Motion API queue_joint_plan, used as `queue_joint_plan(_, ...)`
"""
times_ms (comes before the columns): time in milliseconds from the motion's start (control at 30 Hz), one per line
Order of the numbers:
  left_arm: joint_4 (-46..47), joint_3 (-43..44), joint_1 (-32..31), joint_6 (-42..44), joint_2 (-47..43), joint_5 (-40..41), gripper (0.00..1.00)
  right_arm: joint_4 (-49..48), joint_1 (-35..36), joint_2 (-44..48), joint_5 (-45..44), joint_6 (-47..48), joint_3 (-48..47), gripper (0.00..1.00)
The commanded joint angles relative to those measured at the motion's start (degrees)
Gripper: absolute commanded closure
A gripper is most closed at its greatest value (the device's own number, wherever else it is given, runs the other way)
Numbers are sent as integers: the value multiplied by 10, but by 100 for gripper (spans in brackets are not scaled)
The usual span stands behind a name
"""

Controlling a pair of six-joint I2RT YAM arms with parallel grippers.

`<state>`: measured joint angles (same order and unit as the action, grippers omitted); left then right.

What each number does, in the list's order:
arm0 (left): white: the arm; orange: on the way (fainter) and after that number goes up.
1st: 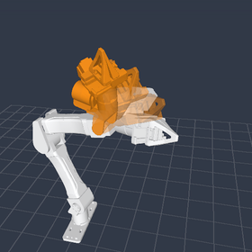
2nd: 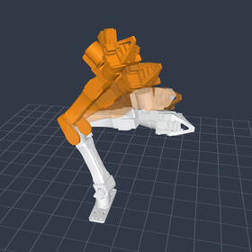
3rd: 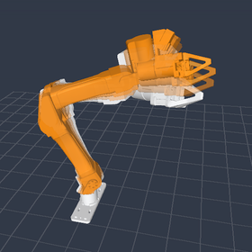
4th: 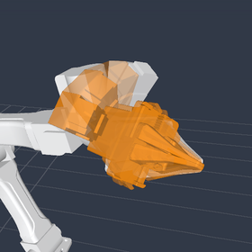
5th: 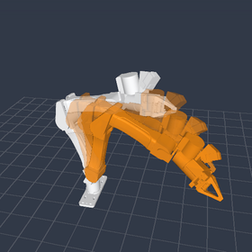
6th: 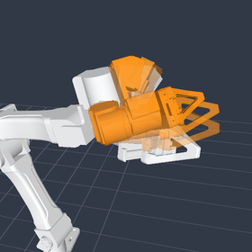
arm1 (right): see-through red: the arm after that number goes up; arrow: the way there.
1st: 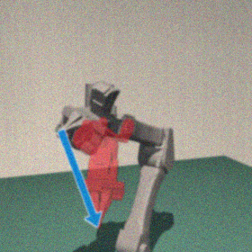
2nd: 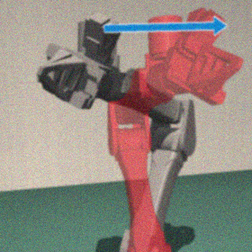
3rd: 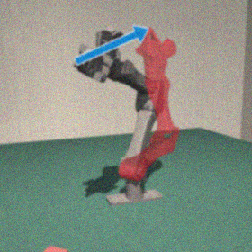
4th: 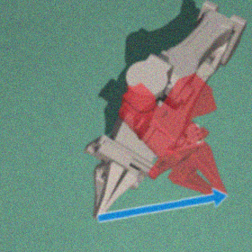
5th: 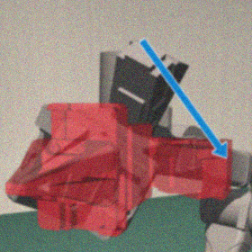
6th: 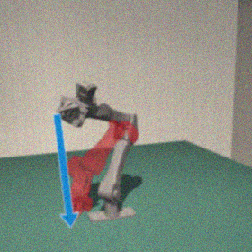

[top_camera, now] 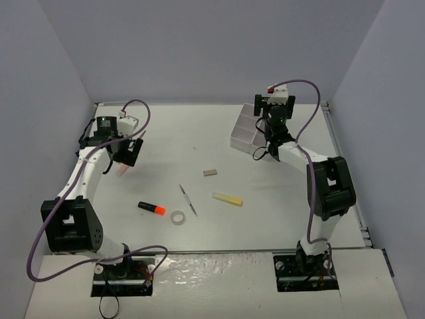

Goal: Sort the stationery into containers

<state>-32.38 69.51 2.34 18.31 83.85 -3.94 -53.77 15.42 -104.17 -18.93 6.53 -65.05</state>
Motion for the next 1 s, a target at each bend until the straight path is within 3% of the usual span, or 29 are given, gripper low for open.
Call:
queue_joint_plan(0, -49, 84, 18, -15, 26, -27, 3, 61, 18, 89, 15, -20, -60, 16)
queue_joint_plan(33, -56, 111, 19, -14, 44, -29, 6, 87, 22, 100, 23, -23, -68, 15)
queue_joint_plan(100, -84, 161, 19, -15, 82, -29, 21, 142, 25, 115, 61, -46, -86, 15)
queue_joint_plan(233, -148, 358, 18, -35, 236, -19, 51, 186, 32, 152, 122, -88, -83, 17)
queue_joint_plan(367, -178, 521, 19, -50, 375, -6, 72, 208, 51, 180, 129, -89, -67, 19)
queue_joint_plan(467, -218, 616, 18, -57, 468, -4, 76, 225, 67, 197, 122, -88, -57, 19)
queue_joint_plan(567, -218, 643, 17, -62, 523, -14, 76, 245, 80, 212, 116, -85, -51, 19)
queue_joint_plan(733, -194, 635, 18, -60, 545, -13, 76, 259, 93, 225, 97, -81, -46, 20)
queue_joint_plan(967, -140, 556, 18, -53, 524, 0, 76, 273, 103, 223, 83, -82, -50, 20)
